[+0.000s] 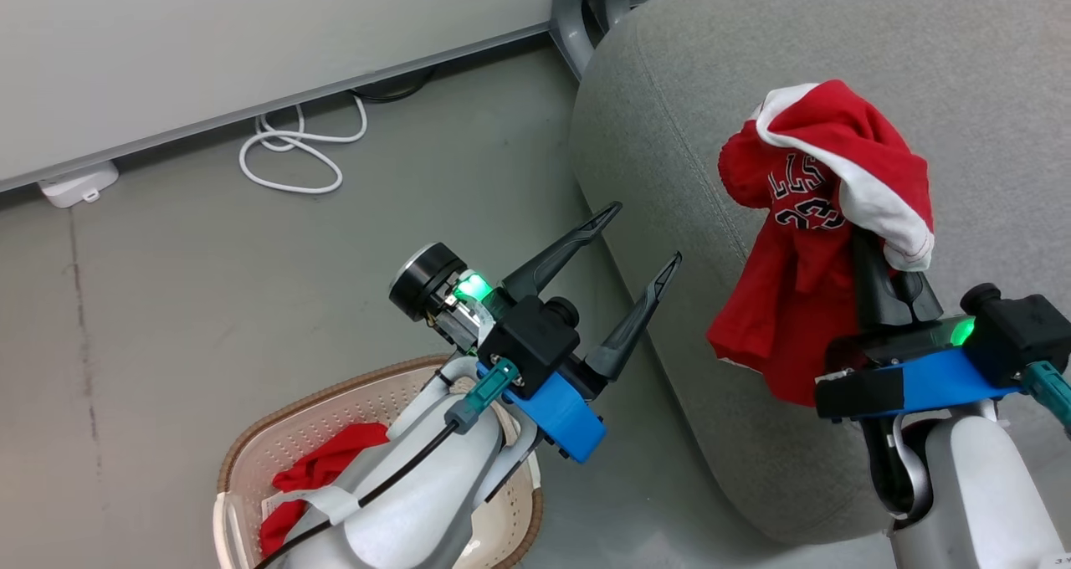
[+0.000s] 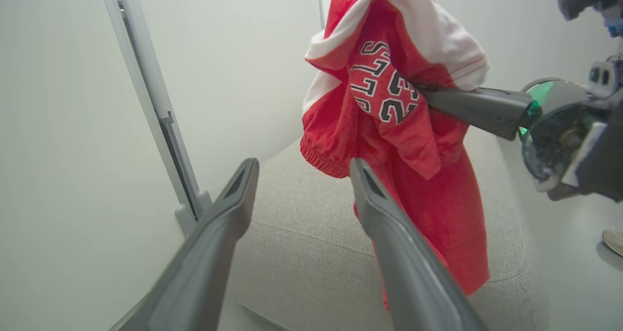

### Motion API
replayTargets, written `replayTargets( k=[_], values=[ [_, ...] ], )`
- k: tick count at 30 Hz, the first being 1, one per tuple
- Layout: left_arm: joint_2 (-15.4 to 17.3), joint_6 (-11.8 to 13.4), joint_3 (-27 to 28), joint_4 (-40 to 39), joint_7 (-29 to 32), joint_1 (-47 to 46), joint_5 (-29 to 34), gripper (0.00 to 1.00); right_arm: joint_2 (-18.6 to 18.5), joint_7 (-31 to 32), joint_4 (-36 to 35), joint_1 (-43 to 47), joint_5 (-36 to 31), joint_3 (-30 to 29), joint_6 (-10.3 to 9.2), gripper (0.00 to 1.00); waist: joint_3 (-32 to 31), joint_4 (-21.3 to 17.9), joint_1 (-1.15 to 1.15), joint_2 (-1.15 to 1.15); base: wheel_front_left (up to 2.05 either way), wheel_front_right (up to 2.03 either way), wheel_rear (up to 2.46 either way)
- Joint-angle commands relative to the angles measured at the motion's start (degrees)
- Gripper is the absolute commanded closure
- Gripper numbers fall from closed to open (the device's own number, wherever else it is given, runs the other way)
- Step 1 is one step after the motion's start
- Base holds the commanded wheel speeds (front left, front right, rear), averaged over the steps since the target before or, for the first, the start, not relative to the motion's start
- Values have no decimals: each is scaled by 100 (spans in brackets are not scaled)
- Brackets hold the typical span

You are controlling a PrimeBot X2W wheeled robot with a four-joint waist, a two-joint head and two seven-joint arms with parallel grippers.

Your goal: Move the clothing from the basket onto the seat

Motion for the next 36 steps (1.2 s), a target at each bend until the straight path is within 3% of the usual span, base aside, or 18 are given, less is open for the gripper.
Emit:
replayTargets(
  k=[1,11,20,29,36],
  values=[
    [27,-33,-18,21,-16,-126,-25,0,4,-22,-47,57,34,-44,3,100,88,-112,0,0,0,0,0],
    [31,-44,-135,83,-16,-195,-61,0,4,-22,-127,36,87,-155,3,100,213,-184,0,0,0,0,0],
    [101,-47,-124,25,-16,-415,-3,0,-100,-22,-424,-876,44,-430,3,100,633,-81,0,0,0,0,0],
    [144,-49,-211,11,-16,-982,153,0,-846,-22,-647,-2421,141,-1360,3,100,1704,207,0,0,0,0,0],
    [122,-50,-292,-10,-16,-1400,217,0,-1488,-22,-427,-3413,255,-1985,3,100,2437,451,0,0,0,0,0]
  ],
)
